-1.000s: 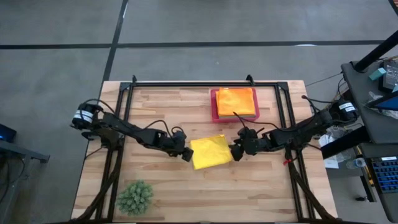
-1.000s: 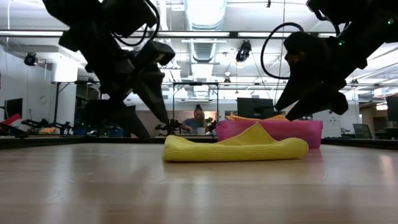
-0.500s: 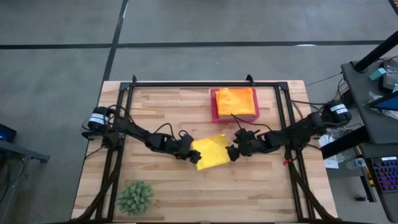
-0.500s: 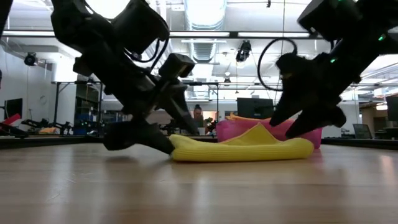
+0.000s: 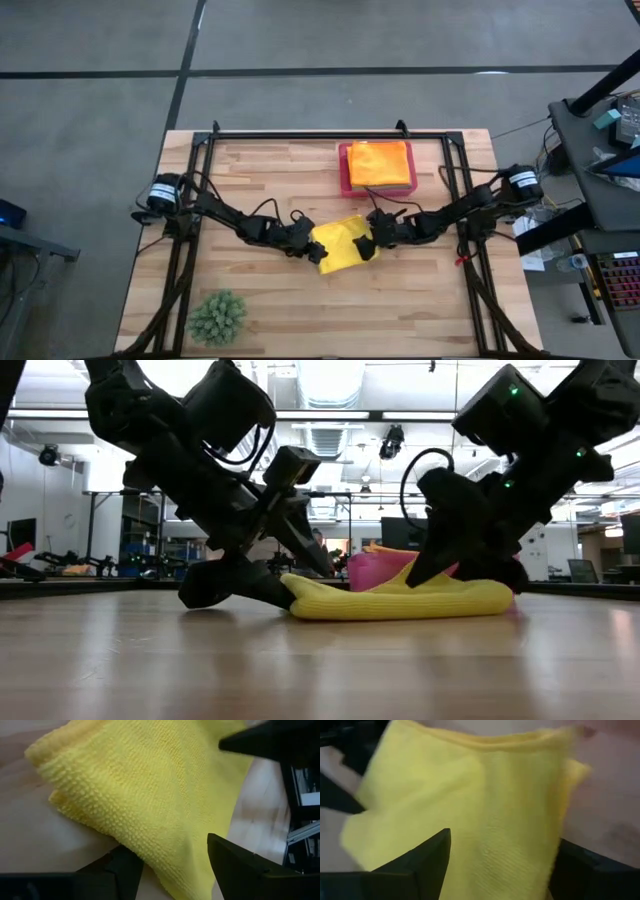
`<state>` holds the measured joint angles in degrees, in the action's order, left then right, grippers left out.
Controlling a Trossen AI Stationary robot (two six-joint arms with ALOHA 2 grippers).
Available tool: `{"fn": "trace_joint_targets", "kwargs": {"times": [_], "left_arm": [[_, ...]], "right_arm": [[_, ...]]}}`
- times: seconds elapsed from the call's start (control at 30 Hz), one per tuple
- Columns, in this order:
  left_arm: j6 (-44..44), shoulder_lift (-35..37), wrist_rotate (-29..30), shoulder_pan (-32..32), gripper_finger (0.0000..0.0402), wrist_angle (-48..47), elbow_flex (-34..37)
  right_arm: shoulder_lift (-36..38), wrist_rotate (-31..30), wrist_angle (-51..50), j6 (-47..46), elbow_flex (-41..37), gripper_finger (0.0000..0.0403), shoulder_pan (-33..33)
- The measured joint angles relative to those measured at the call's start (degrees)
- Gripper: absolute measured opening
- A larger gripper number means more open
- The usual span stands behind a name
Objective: Fold microfiber towels
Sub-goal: Put the folded yellow microfiber cloth into the red bin
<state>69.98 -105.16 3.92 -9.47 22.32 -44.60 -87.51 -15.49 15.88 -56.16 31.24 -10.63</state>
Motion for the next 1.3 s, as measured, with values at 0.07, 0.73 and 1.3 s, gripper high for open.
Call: {"fn": "trace_joint_targets", "kwargs": {"times": [0.07, 0.73, 1.3], "left_arm": [[-0.17, -0.09, 0.1, 0.0, 0.0195, -0.09, 0.0], [-8.77, -0.33, 4.34, 0.15, 0.0004, -0.82, -0.26], [-23.53, 3.15, 4.15, 4.47, 0.0002, -0.74, -6.36]], "right_arm": [[-0.78, 1.47, 2.62, 0.67, 0.0, 0.0259, 0.17], [-0.13, 2.48, 4.19, 4.17, 0.0, 0.0018, 0.81], [13.31, -2.26, -1.35, 10.84, 0.02, 0.0014, 0.81]]}}
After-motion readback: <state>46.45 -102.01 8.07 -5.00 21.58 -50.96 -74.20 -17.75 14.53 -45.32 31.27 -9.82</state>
